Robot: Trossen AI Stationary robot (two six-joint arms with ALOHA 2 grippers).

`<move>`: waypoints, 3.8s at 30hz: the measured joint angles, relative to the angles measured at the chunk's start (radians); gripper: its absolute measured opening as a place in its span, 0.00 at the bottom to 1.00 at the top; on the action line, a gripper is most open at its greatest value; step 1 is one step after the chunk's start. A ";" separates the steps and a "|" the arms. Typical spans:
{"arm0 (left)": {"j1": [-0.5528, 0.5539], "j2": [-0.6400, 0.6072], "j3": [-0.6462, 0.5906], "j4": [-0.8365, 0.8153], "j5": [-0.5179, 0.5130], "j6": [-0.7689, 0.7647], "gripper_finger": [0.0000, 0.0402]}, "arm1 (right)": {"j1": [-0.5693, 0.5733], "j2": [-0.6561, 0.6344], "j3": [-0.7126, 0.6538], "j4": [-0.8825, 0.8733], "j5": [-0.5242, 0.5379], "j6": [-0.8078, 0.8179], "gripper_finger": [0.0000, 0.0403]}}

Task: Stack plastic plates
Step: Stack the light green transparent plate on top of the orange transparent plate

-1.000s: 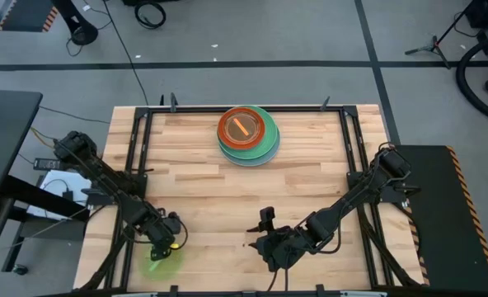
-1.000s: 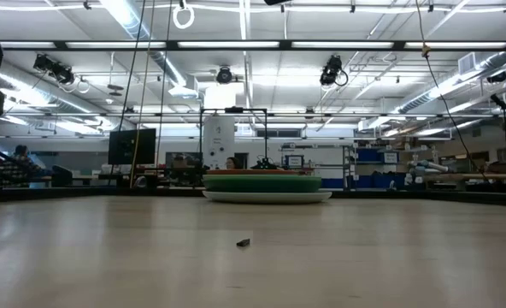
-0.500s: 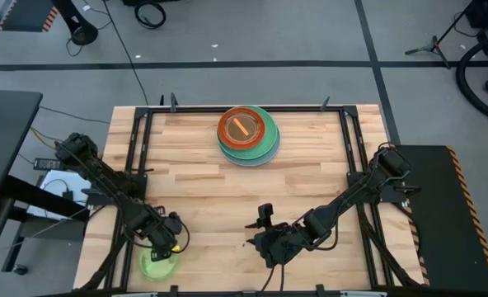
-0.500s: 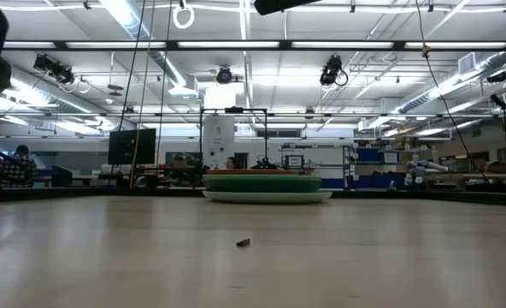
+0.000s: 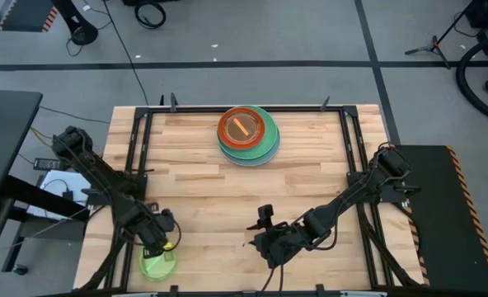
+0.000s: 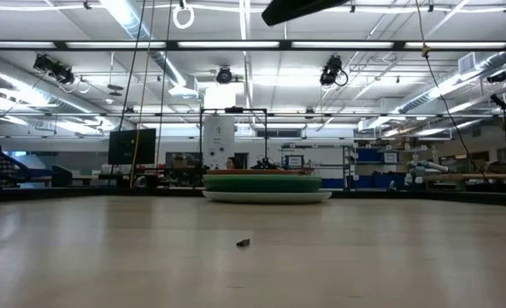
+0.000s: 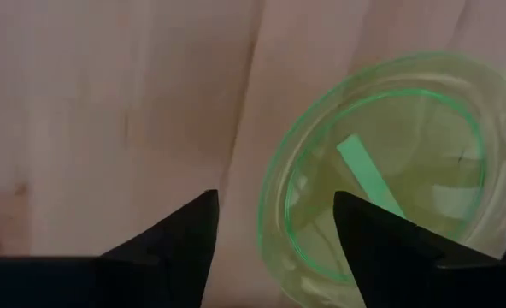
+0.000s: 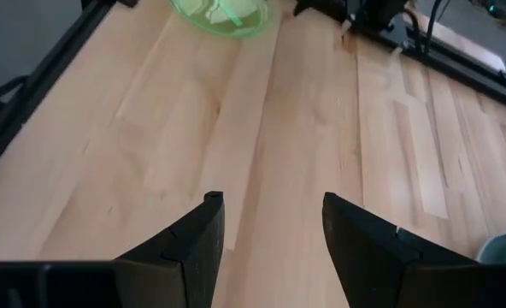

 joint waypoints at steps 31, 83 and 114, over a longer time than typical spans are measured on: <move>-0.068 -0.001 -0.162 0.377 0.118 -0.261 0.43 | -0.058 0.000 0.000 -0.053 -0.070 -0.044 0.51; 0.323 -0.139 -0.083 0.158 0.181 0.080 0.01 | 0.009 -0.058 0.000 -0.128 0.140 -0.218 0.50; 1.457 0.297 0.436 0.381 -0.012 0.211 0.01 | 0.105 -0.089 0.000 -0.157 0.094 0.218 0.45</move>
